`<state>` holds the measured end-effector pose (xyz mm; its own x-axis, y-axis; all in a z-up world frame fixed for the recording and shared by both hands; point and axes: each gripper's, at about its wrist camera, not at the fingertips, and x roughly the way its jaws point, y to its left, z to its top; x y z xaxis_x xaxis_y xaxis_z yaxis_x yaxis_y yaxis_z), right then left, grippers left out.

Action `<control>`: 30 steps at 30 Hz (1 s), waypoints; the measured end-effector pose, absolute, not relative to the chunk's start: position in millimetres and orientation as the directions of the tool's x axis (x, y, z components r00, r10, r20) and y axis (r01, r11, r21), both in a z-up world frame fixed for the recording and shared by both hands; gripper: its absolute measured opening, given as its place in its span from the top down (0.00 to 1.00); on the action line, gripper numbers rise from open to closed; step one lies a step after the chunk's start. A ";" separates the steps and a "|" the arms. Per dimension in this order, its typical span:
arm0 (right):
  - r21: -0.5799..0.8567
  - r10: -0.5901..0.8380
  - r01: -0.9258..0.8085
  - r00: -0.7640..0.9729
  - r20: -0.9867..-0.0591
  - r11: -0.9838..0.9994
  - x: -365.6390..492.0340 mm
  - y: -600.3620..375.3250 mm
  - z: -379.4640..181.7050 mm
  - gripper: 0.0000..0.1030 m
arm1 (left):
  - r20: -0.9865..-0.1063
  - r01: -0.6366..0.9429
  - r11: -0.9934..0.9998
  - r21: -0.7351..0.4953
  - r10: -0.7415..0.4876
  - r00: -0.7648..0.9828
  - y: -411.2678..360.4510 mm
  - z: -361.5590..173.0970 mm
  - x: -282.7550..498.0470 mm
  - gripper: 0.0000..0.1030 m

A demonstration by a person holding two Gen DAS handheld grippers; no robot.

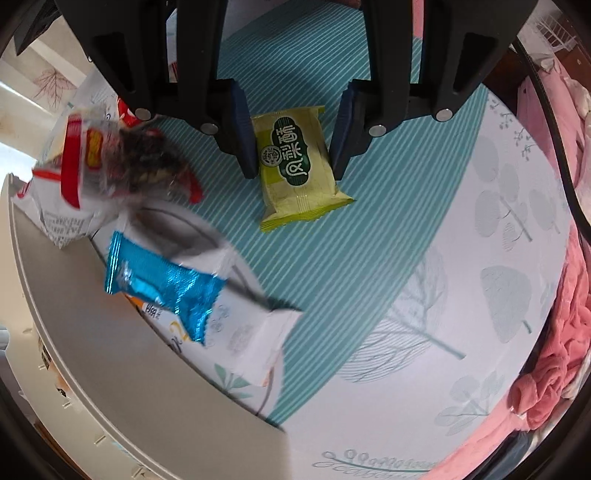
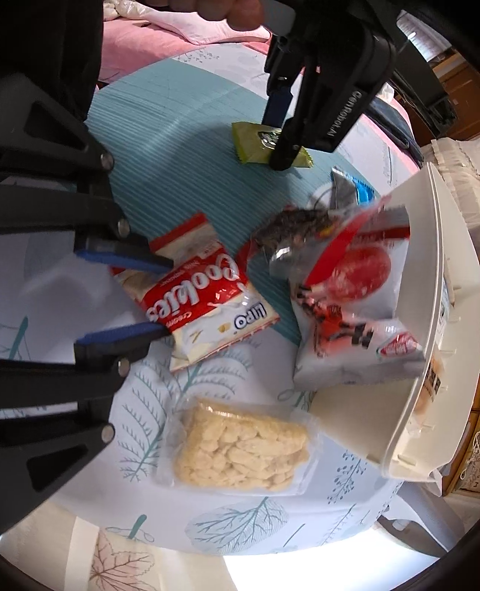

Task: Organize snacks
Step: 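Lift yellow-green packet toward basket with left tool while right closes on Cookies packet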

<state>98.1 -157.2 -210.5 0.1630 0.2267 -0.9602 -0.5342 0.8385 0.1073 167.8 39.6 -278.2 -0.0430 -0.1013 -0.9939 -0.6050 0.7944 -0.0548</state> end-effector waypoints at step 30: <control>0.404 0.442 -0.194 0.242 -0.863 0.894 90.0 -157.5 -174.5 0.99 | -0.992 -0.453 0.883 -0.124 -0.115 0.047 118.7 -162.5 143.0 0.64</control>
<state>90.0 -157.5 -174.5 0.2424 0.4424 -0.8634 -0.1941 0.8941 0.4036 143.0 118.7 -162.5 0.0467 -0.1152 -0.9922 -0.4534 0.8827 -0.1238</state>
